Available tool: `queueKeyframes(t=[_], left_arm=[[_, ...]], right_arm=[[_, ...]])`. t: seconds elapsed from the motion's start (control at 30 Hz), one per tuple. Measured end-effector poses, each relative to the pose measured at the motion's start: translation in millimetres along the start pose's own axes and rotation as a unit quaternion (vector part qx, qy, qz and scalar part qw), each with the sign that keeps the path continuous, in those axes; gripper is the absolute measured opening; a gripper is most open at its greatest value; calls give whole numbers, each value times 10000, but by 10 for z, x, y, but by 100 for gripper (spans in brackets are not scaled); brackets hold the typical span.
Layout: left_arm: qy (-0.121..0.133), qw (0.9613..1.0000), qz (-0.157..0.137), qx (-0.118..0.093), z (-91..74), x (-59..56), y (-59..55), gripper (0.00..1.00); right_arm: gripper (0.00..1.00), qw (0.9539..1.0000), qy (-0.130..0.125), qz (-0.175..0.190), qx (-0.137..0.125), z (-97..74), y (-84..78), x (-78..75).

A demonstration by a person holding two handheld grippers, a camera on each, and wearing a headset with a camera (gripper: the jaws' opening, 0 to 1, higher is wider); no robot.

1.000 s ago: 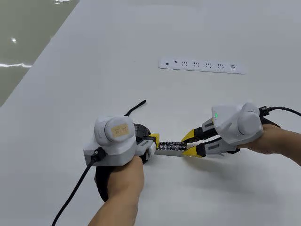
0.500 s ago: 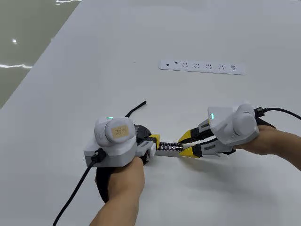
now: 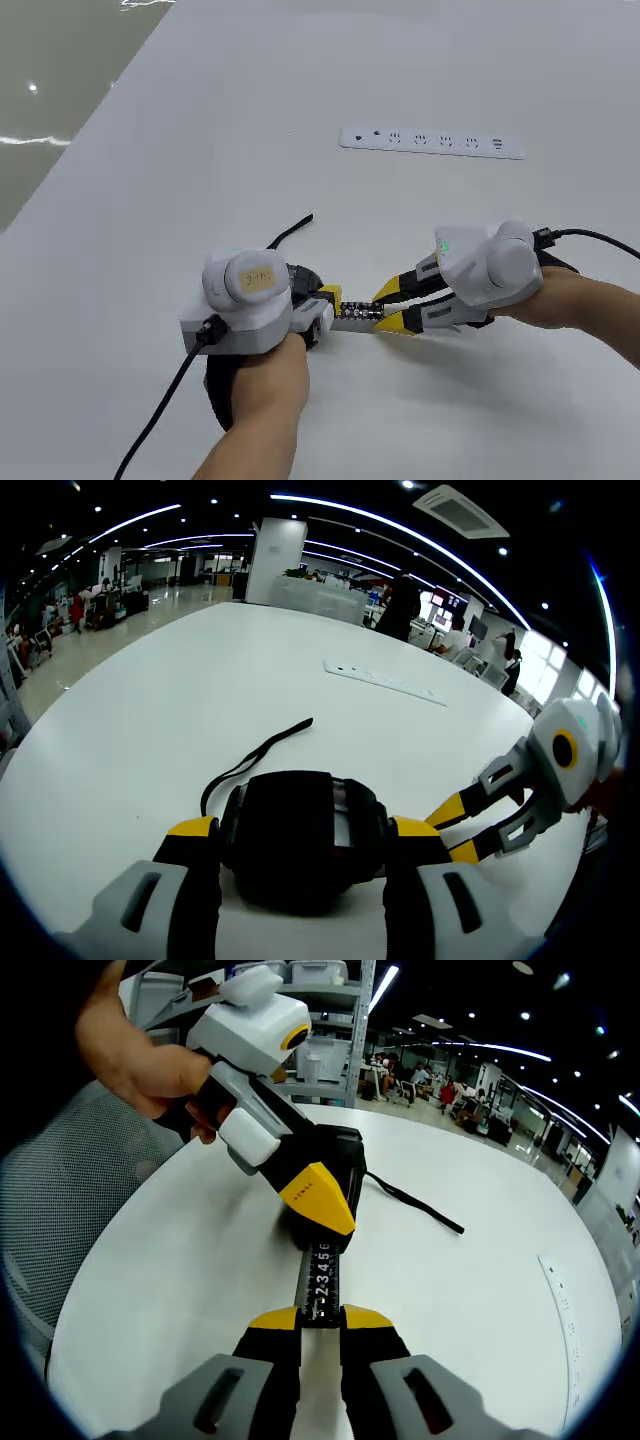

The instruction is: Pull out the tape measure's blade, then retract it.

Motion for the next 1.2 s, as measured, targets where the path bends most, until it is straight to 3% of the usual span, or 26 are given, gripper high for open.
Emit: queueKeyframes(t=[1.2], left_arm=[[-40,10000,-21,1,-11,14,7,62]], right_arm=[[13,9999,34,23,-101,182,187,59]])
Point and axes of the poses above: the centre of the closed fingertips' face, and the gripper's own axes: z roughly forward along the fingers, x roughly to its left, y roughly out of its top, the point moved 5 cm from there along -z, roughly backward along the fingers, and after that the axes turned 11 degrees about -y, right-handed, at the moved point
